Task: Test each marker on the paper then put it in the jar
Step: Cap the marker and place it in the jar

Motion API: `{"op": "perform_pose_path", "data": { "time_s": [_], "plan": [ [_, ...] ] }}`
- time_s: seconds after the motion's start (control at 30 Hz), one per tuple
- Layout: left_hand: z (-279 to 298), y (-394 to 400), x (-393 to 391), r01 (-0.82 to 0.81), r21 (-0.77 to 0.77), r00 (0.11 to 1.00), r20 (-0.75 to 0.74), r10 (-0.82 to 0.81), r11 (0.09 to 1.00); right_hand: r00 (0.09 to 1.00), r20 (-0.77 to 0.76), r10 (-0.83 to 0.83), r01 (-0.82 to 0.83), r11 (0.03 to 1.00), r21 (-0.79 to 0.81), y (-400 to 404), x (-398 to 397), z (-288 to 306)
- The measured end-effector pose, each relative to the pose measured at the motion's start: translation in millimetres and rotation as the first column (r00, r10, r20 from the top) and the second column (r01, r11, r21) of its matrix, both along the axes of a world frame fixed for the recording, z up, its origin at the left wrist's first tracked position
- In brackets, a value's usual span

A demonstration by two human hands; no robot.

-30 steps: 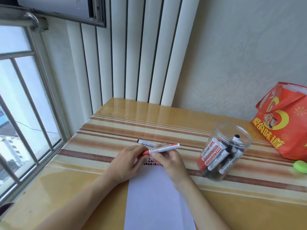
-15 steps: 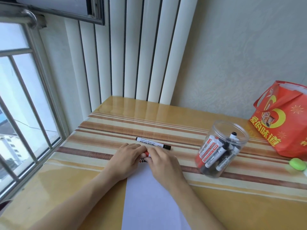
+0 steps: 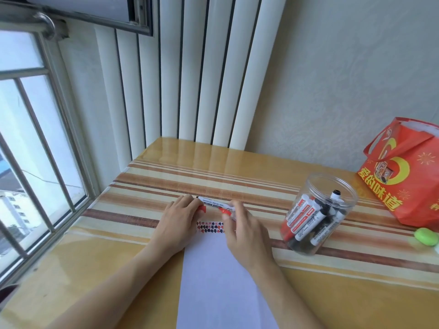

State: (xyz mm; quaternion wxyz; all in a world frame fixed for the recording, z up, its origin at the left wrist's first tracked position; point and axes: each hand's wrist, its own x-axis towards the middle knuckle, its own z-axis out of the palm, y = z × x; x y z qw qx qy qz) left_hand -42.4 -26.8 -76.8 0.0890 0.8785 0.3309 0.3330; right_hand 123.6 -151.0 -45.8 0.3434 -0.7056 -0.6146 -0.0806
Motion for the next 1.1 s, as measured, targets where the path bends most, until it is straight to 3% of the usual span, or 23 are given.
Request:
{"op": "perform_pose_path", "data": {
  "time_s": [0.07,0.13,0.2,0.3,0.33,0.37,0.4,0.53,0.6,0.7,0.9,1.1],
  "plan": [
    [-3.7,2.4,2.4,-0.007,-0.011,0.997,-0.076,0.006,1.000,0.961,-0.274,0.027,-0.018,0.999,0.036,-2.8,1.7,3.5],
    [-5.2,3.7,3.9,-0.012,-0.047,0.993,-0.119,0.006,0.999,0.826,-0.549,0.128,-0.097,0.992,0.085,-3.7,1.5,8.5],
    [-4.9,4.9,4.2,-0.013,-0.085,0.992,-0.127,0.002,0.996,0.592,-0.774,0.223,-0.190,0.972,0.135,-3.9,-1.4,14.7],
    [-3.7,7.6,4.7,0.001,-0.128,0.995,-0.103,-0.014,0.992,0.106,-0.970,0.220,-0.353,0.920,0.170,-5.3,-7.5,24.0],
    [-3.4,8.5,5.0,0.003,-0.147,0.996,-0.093,-0.016,0.989,-0.010,-0.980,0.201,-0.397,0.898,0.189,-6.0,-7.9,23.4],
    [-2.7,9.1,4.8,0.005,-0.171,0.996,-0.082,-0.020,0.985,-0.046,-0.980,0.195,-0.431,0.881,0.196,-6.4,-8.8,21.7],
    [-1.3,9.1,3.9,0.013,-0.197,0.997,-0.069,-0.027,0.980,-0.007,-0.980,0.200,-0.452,0.873,0.182,-6.4,-10.5,19.3],
    [6.5,6.7,-4.7,0.079,-0.299,0.997,0.024,-0.075,0.951,0.335,-0.918,0.214,-0.405,0.912,0.065,-8.4,-22.6,9.9],
    [10.2,6.0,-12.0,0.087,-0.322,0.996,0.054,-0.074,0.943,0.423,-0.883,0.203,-0.377,0.926,0.032,-10.5,-25.9,7.5],
    [13.6,6.6,-24.9,0.081,-0.274,0.996,-0.008,-0.086,0.958,0.446,-0.874,0.191,-0.367,0.930,0.016,-11.2,-28.5,6.4],
    [12.4,2.7,-43.4,0.209,-0.228,0.952,-0.173,-0.251,0.951,0.392,-0.908,0.145,-0.314,0.949,0.015,-5.4,-27.1,8.6],
    [1.2,0.7,-44.3,0.202,-0.174,0.948,-0.214,-0.238,0.964,0.515,-0.856,0.052,-0.274,0.956,-0.107,3.4,-33.3,1.1]
  ]
}}
